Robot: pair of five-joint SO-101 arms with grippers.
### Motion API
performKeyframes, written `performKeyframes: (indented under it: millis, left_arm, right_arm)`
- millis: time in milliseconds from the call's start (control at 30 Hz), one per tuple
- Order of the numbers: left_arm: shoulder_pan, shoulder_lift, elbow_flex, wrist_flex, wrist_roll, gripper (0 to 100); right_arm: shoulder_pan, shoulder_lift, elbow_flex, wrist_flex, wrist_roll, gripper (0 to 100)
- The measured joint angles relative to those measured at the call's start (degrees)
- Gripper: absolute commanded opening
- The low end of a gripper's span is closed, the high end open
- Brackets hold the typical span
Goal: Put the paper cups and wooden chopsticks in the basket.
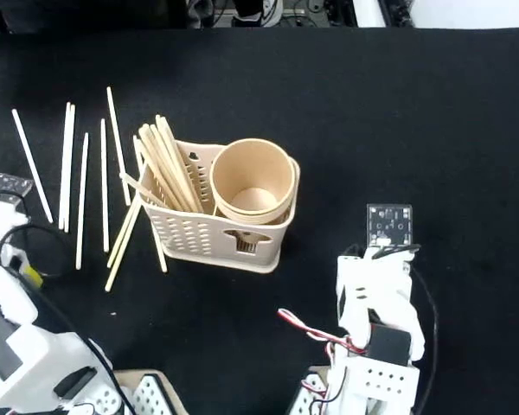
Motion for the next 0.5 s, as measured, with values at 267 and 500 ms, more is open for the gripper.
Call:
performKeyframes:
  millis: [267,500]
  left_arm:
    - [-3.08,0.00,0.26,0.53,-7.03,9]
    - [-3.25,0.00,1.67,0.62,-7.47,8]
  right_arm:
    - [0.00,0.00,0.00,0.00,0.00,1.5]
    - [0.00,0.00,0.00,0.70,0.00,1.5]
